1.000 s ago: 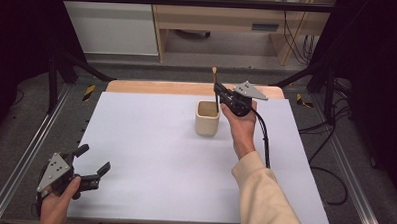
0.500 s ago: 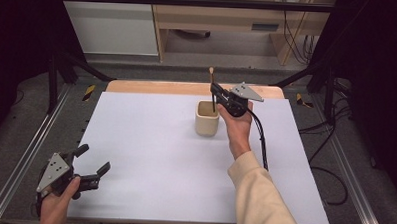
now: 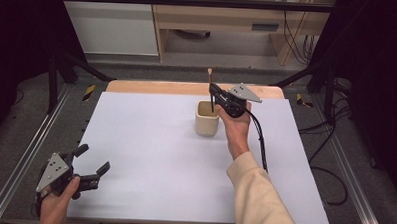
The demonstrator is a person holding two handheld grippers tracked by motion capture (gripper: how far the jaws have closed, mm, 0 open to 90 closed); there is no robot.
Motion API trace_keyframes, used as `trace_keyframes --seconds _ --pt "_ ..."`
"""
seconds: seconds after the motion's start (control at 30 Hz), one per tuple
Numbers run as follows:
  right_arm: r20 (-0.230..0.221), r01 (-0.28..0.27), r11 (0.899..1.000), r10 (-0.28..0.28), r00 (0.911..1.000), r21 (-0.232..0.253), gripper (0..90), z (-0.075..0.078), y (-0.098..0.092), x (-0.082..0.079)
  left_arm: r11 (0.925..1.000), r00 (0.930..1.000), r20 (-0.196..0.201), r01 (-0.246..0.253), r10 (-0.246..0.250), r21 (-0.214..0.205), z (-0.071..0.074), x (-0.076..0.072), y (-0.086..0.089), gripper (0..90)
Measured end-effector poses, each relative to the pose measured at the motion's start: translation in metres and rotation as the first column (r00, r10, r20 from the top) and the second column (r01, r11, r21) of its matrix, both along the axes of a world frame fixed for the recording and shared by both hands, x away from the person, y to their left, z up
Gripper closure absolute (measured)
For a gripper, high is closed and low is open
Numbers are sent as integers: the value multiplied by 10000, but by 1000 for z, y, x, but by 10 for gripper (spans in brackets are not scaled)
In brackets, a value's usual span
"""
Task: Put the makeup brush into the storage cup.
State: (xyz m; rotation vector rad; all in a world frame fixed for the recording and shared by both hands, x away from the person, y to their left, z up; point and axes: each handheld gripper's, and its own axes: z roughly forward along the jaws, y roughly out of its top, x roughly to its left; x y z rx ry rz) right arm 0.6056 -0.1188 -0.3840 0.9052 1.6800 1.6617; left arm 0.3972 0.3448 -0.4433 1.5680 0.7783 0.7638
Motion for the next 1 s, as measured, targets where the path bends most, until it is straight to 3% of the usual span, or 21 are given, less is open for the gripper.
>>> trace_keyframes --seconds 1.0 --pt "318 -440 9990 444 9985 -122 835 -9 6 -2 10000 10000 28 3 -3 -22 0 0 1 26"
